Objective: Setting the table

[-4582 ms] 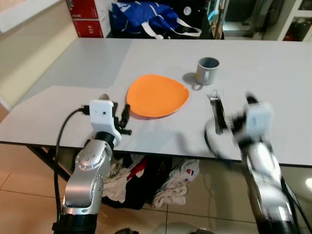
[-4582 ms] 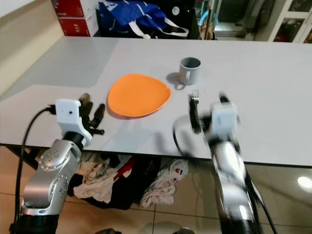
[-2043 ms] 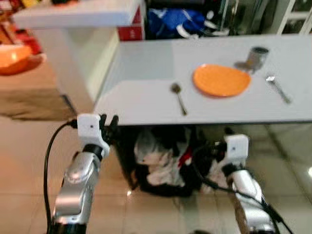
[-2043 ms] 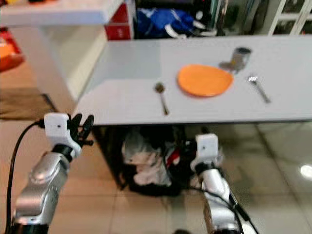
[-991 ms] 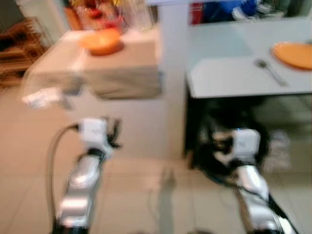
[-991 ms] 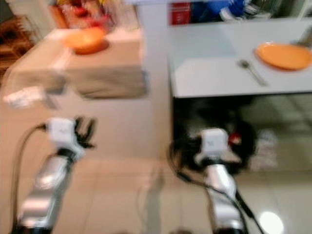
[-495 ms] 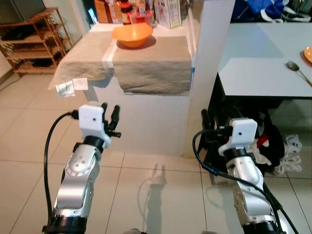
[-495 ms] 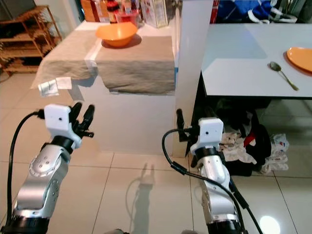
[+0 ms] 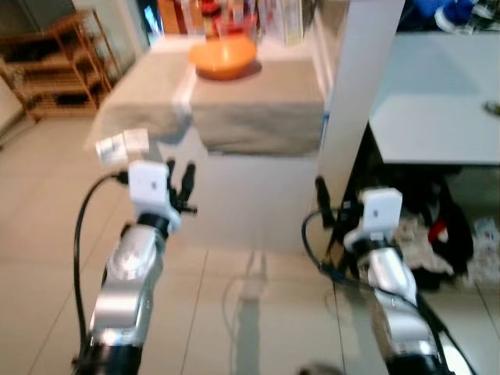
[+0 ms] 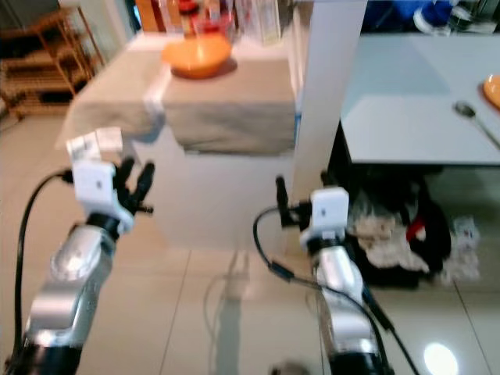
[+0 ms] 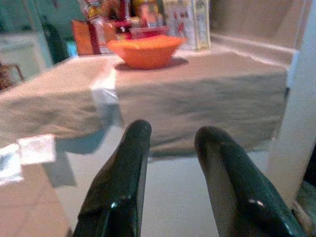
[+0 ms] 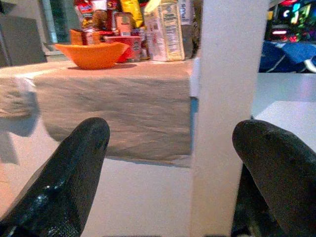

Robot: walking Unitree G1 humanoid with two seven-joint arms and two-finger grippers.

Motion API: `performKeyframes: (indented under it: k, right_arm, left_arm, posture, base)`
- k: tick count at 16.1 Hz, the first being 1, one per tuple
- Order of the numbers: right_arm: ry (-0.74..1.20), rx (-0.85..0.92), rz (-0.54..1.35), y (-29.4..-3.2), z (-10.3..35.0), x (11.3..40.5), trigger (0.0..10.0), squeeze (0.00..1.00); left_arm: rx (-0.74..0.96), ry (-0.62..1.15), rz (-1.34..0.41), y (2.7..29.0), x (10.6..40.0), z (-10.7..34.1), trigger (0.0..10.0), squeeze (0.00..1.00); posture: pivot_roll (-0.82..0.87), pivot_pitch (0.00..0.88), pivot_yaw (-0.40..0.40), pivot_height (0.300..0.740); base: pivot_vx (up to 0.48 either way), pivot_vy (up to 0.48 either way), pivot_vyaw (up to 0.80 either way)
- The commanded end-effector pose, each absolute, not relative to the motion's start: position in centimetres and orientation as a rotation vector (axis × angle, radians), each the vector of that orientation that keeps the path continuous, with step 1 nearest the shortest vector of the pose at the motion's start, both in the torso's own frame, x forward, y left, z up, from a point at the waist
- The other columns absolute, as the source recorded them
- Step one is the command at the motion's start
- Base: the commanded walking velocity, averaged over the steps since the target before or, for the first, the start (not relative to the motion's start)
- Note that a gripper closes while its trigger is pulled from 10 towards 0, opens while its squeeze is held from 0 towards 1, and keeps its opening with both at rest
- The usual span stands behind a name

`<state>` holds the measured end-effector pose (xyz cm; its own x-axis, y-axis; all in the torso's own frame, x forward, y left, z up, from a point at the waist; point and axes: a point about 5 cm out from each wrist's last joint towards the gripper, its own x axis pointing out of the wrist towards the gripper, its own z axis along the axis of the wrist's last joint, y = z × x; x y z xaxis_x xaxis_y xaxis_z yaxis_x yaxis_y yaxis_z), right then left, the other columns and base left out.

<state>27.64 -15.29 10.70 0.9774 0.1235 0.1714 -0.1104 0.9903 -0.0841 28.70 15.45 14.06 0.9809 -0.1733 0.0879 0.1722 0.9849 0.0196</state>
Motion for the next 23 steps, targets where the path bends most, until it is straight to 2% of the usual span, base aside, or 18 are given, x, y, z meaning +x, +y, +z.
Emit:
performKeyframes:
  k: [1,3,8,9,11,23]
  right_arm:
    - [-0.179,-0.069,0.113,-15.2,10.7,27.8,10.0,0.00]
    - [-0.178,-0.069,0.121,-15.0,10.7,27.9,10.0,0.00]
    - [-0.170,-0.076,0.122,-14.9,10.5,28.0,10.0,0.00]
    - [-0.164,-0.076,0.125,-14.8,10.3,28.0,10.0,0.00]
    - [-0.156,-0.078,0.133,-14.7,10.1,27.9,10.0,0.00]
    - [-0.183,-0.109,0.083,-15.7,10.4,27.6,10.0,0.00]
  left_arm:
    - [0.034,-0.104,-0.157,15.9,28.7,14.5,10.0,0.00]
    - [0.046,-0.111,-0.162,15.7,28.8,14.7,10.0,0.00]
    - [0.087,-0.105,-0.182,15.3,29.1,14.9,10.0,0.00]
    - [0.097,-0.105,-0.191,15.3,29.1,14.8,10.0,1.00]
    - [0.123,-0.095,-0.219,14.9,29.2,14.7,10.0,1.00]
    - [0.097,-0.056,-0.211,14.8,29.2,13.9,10.0,1.00]
  posture:
    - [-0.13,0.000,0.088,0.722]
    - [-0.13,0.000,0.086,0.722]
    - [-0.13,0.000,0.091,0.722]
    - [-0.13,0.000,0.091,0.722]
    - [-0.13,0.000,0.089,0.722]
    - [-0.14,0.000,0.098,0.722]
  base:
    - [0.319,0.356,0.00]
    - [0.358,0.315,0.00]
    - [0.447,0.000,0.00]
    - [0.480,0.000,0.00]
    - [0.388,0.000,0.00]
    - [0.000,0.000,0.00]
